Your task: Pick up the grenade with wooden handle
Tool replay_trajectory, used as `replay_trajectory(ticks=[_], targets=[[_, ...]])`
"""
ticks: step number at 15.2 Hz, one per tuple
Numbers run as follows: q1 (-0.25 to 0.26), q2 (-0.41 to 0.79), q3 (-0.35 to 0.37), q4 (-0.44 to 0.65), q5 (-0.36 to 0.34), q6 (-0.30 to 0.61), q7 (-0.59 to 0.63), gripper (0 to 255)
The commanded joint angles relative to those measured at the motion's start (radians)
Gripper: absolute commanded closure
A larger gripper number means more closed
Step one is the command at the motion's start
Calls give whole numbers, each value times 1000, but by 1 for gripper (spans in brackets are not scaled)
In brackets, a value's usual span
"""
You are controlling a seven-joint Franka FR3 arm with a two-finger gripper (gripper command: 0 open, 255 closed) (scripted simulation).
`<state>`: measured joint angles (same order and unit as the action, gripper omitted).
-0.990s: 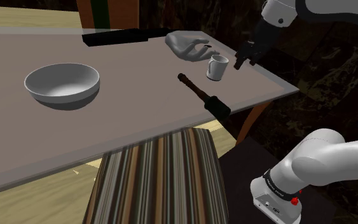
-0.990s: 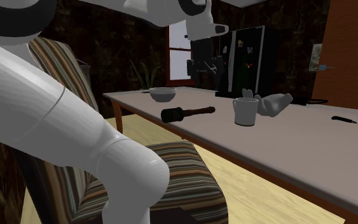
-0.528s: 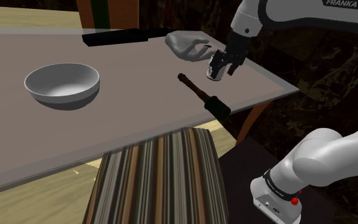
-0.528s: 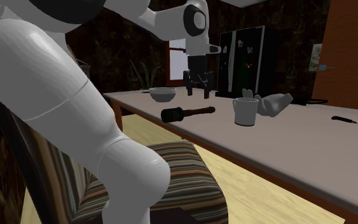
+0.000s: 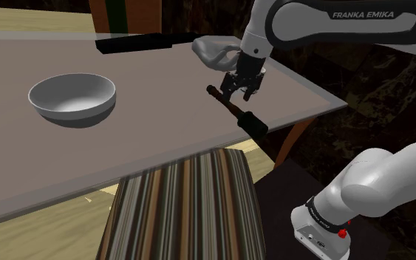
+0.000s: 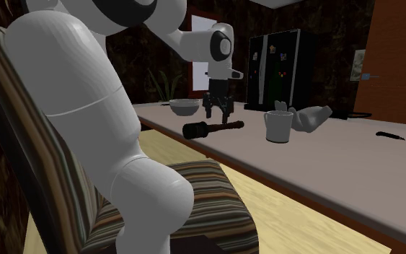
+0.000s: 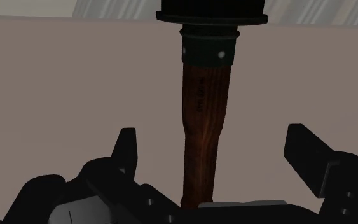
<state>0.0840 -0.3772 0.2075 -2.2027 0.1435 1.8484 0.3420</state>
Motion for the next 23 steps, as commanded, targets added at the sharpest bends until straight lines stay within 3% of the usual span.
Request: replay_trajectory(ticks=[1, 6, 7, 16, 23], targets=[[2, 3, 3, -24, 3, 27, 1, 0], [3, 9, 7, -67, 6, 75, -2, 0], [3, 12, 7, -63, 5, 74, -1, 255], [3, 10, 7, -66, 6, 75, -2, 255], [1, 0, 0, 19, 1, -20, 4, 255]])
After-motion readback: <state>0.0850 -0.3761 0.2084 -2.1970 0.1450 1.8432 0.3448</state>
